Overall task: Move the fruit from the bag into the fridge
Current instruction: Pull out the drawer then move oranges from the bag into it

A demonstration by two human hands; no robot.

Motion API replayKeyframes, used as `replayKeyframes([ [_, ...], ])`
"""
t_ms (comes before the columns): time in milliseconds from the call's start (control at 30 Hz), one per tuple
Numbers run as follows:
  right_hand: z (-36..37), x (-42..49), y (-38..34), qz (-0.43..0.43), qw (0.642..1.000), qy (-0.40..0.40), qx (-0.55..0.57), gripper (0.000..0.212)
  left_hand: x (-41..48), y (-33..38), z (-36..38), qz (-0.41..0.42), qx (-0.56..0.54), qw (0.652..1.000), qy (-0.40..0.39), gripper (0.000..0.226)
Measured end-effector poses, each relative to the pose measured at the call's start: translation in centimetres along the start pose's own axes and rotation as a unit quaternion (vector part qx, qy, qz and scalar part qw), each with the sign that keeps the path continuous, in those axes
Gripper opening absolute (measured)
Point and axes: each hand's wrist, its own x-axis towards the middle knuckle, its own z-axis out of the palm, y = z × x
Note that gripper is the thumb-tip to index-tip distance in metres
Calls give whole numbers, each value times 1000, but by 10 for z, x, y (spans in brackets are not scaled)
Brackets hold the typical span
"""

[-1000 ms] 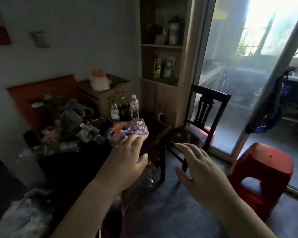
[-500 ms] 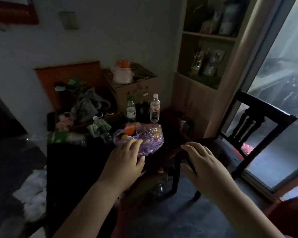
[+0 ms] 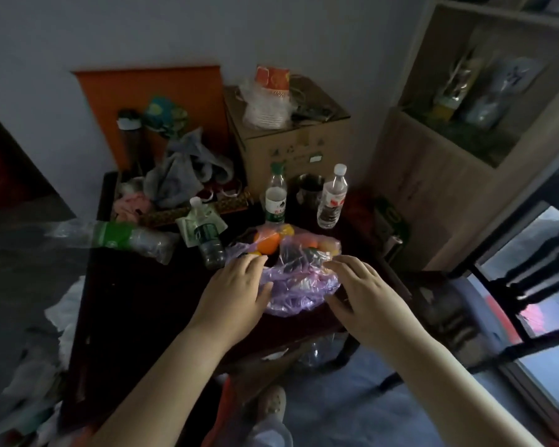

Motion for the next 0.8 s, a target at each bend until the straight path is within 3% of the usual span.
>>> replayKeyframes([
  [200,28,124,41,18,999,-32,10,52,92,-53,54,-20,-26,996,-84,50],
  [367,89,192,54,-8,991,-130,23,53,142,-87,95,-2,-50,988,-143,46],
  [567,139,234,65,-19,978,-205,18,61,169,-116,132,51,0,981,-187,47],
  [800,162,242,79,-50,965,-258,-19,61,183,-127,147,11,0,984,-178,50],
])
